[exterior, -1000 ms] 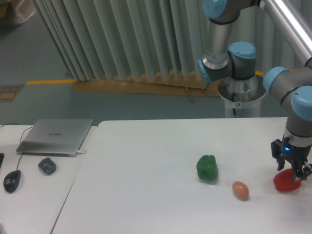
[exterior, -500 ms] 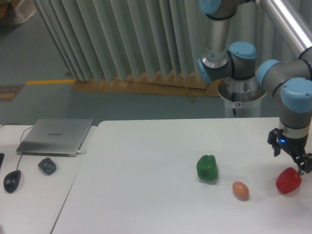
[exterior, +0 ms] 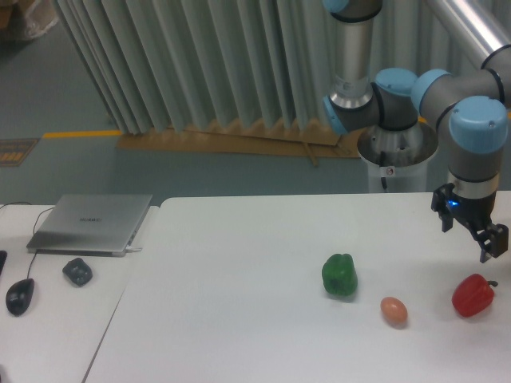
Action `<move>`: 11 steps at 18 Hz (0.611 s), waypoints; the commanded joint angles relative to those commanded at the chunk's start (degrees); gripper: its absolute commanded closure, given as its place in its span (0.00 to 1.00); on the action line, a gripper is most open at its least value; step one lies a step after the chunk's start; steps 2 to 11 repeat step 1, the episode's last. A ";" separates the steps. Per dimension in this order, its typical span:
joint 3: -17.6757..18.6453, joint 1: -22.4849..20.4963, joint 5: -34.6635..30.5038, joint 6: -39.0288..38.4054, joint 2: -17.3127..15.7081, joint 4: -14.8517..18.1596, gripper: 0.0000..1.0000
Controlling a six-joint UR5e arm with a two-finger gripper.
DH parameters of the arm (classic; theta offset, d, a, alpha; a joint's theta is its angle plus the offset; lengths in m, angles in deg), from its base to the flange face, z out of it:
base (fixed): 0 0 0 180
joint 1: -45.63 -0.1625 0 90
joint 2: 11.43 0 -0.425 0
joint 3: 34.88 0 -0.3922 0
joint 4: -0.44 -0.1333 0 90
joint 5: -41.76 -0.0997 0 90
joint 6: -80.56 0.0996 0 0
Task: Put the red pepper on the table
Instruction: 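Open the gripper and lift it up away from the red pepper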
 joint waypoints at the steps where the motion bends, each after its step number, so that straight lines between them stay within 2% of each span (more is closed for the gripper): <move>1: 0.00 0.09 0.09 0.00 0.00 0.00 0.00; 11: 0.00 0.09 0.09 0.00 0.00 0.00 0.00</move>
